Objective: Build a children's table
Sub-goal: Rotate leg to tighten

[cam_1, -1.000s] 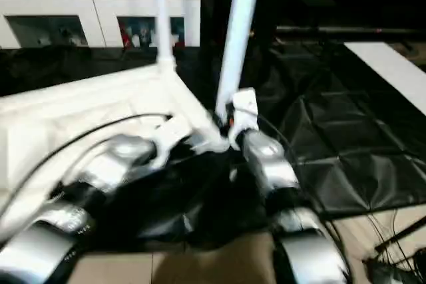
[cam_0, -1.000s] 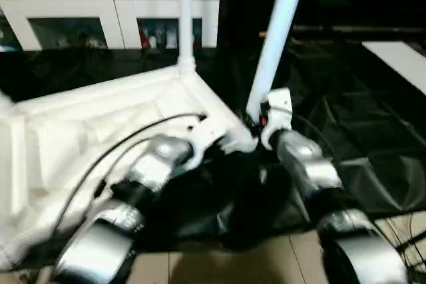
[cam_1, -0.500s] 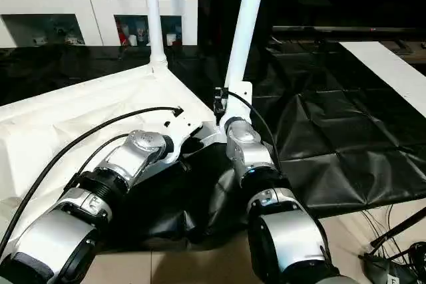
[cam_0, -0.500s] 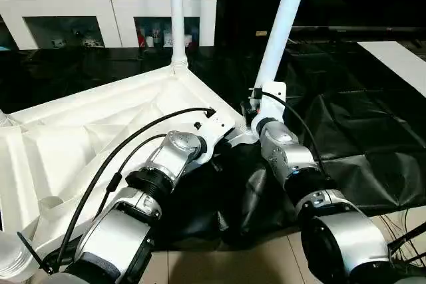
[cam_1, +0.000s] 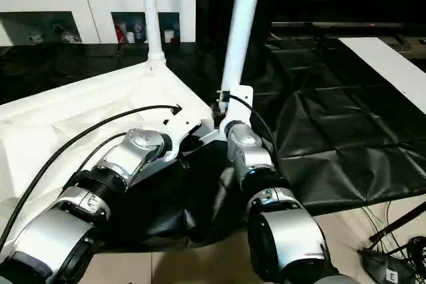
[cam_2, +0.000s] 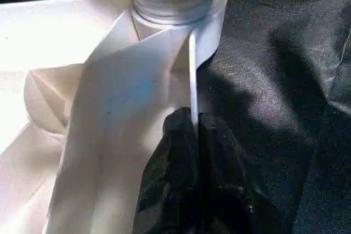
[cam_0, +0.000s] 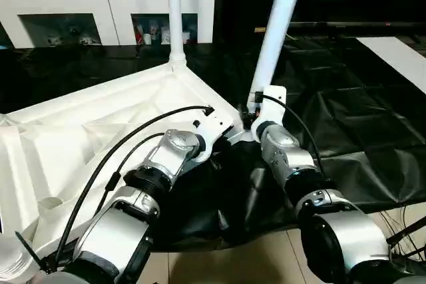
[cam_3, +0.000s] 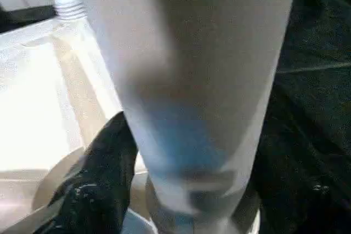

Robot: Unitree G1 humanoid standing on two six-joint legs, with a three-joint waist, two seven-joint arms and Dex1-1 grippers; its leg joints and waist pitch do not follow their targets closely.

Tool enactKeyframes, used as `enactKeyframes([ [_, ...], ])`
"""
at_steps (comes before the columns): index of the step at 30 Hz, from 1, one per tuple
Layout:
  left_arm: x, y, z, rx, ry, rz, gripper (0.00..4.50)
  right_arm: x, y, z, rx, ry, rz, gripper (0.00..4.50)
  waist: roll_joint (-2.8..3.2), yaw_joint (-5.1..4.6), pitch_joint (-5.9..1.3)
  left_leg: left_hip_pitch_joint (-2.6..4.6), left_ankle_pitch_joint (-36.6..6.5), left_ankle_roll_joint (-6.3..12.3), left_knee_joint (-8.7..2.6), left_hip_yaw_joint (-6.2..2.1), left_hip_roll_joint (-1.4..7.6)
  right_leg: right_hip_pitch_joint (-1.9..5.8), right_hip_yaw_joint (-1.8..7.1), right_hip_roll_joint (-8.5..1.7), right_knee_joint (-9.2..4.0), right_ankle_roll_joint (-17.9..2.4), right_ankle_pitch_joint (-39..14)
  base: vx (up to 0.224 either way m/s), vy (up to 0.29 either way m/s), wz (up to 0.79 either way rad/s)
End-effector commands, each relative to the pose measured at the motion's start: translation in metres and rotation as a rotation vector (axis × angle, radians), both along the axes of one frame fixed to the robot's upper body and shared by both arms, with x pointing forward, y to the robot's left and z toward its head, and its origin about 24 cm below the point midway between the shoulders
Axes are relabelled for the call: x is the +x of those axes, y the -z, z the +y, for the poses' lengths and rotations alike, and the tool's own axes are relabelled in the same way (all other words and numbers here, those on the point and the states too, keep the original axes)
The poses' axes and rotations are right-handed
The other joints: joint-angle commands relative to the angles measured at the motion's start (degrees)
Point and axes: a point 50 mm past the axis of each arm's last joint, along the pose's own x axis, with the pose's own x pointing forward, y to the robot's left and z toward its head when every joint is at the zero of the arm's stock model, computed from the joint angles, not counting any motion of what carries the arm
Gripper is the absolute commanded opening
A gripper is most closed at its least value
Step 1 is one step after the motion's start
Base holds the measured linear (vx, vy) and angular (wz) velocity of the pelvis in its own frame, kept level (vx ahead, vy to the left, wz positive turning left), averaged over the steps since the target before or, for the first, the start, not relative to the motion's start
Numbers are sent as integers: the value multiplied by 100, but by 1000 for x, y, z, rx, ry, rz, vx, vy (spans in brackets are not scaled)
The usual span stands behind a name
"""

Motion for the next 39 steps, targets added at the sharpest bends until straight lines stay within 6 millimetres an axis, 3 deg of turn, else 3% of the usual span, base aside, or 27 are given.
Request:
enactKeyframes([
  [1,-5,10,-3,28,30,34,0,-2,1,8,32,-62,-1,340,33,-12,-245,108,-2707,2,-532,-159,318,121,241,-390,-451,-888,-2240,0,0,0],
  [8,-7,9,0,36,90,18,0,0,-13,-3,18,-172,-100,400,45,69,-276,103,-2014,221,-488,-86,334,173,263,-392,-393,-1130,-1716,0,0,0],
  [13,-8,8,3,36,121,9,0,-1,-17,-15,-29,-219,-143,420,33,104,-304,80,-1611,316,-466,-64,341,207,254,-388,-344,-1244,-1499,0,0,0],
  [19,-15,7,14,37,222,9,0,-10,-20,-36,-112,-378,-171,420,19,189,-342,40,-763,661,-398,-38,352,284,251,-362,-185,-1469,-374,0,0,0],
  [22,-18,7,21,45,257,-4,0,-16,-20,-43,-126,-446,-173,420,10,190,-334,40,-827,730,-374,-25,335,286,258,-371,-169,-1572,-303,17,0,0],
  [28,-38,2,34,-2,442,-20,0,-35,-19,-60,-122,-604,-176,420,26,190,-314,42,-994,641,-394,-33,368,286,268,-365,-186,-1481,-623,0,0,0],
  [35,-51,-1,47,-2,524,16,0,-57,-15,-63,-142,-824,-131,420,53,205,-295,72,-1175,508,-404,-14,386,250,274,-336,-188,-1445,-865,0,0,0],
  [39,-55,-5,52,-20,544,18,0,-67,-15,-65,-147,-923,-100,420,49,215,-313,54,-1052,525,-390,-17,380,275,271,-333,-154,-1454,-675,0,0,0],
])
